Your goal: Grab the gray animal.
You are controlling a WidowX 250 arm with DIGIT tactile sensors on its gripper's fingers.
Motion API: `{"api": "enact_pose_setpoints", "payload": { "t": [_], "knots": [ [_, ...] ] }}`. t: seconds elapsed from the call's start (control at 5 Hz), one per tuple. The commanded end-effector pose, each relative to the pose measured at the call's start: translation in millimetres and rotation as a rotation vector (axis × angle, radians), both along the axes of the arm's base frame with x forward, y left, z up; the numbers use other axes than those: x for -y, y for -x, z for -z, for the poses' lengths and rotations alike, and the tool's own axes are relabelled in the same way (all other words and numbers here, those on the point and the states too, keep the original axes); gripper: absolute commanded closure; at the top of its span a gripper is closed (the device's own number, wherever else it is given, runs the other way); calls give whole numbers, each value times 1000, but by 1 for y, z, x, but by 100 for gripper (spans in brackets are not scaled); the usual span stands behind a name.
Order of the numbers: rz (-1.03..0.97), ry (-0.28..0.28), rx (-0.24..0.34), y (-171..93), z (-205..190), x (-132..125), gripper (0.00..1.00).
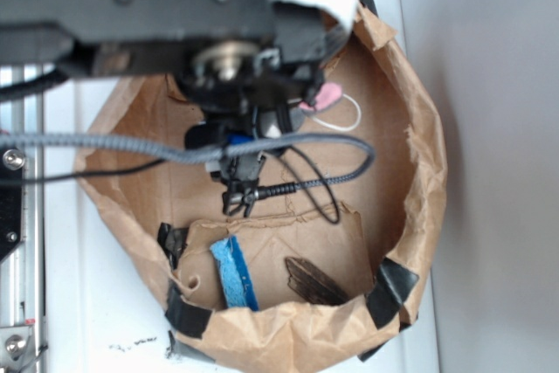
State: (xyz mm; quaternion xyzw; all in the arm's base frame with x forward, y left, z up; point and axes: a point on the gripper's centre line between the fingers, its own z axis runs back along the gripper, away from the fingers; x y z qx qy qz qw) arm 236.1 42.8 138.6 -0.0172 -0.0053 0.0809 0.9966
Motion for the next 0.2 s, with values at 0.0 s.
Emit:
{"api": "enact_pose_setpoints", "payload": {
  "t": [0.0],
  "knots": [
    [38,66,49,-7,-33,-14,100]
  ]
}}
